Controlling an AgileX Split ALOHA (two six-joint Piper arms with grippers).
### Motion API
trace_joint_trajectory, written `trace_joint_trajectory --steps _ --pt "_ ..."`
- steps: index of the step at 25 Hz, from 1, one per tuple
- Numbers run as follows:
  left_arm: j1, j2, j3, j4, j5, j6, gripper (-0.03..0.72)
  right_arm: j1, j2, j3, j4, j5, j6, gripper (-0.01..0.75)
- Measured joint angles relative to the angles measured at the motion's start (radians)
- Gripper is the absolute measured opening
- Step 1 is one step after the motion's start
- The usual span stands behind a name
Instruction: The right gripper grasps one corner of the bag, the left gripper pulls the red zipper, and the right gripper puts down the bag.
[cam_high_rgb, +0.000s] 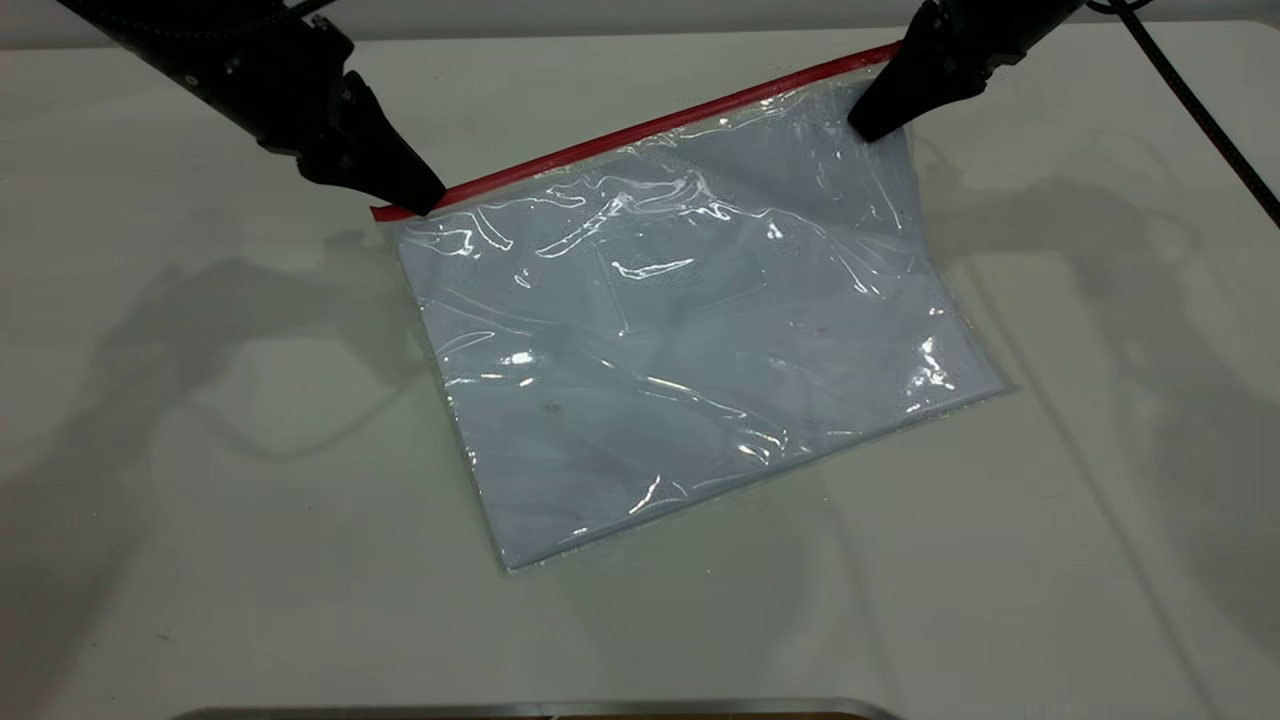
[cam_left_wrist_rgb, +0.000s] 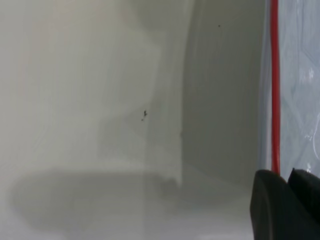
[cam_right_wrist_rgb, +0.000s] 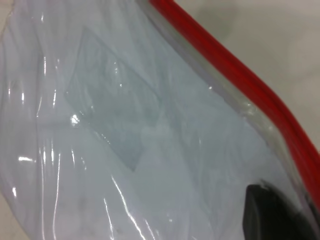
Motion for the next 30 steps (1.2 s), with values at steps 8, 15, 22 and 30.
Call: trace_joint_trajectory --steps 8,15,22,30 --pt "0.0 0.0 0.0 0.002 0.004 -0.037 0.376 -0.003 -0.001 0.0 0.0 -0.018 0.01 0.508" --pt "0.0 -0.152 0.0 0.085 -0.033 -0.309 0.577 -0.005 -0.157 0.0 -0.121 -0.126 0.169 0.602" --pt "0.0 -0.507 0.0 0.381 0.017 -0.741 0.587 -0.008 -0.506 0.0 -0.289 -0.117 0.471 0.589" --pt "0.0 -0.906 0.0 0.676 0.177 -1.012 0.586 -0.008 -0.876 0.0 -0.397 0.078 0.752 0.589"
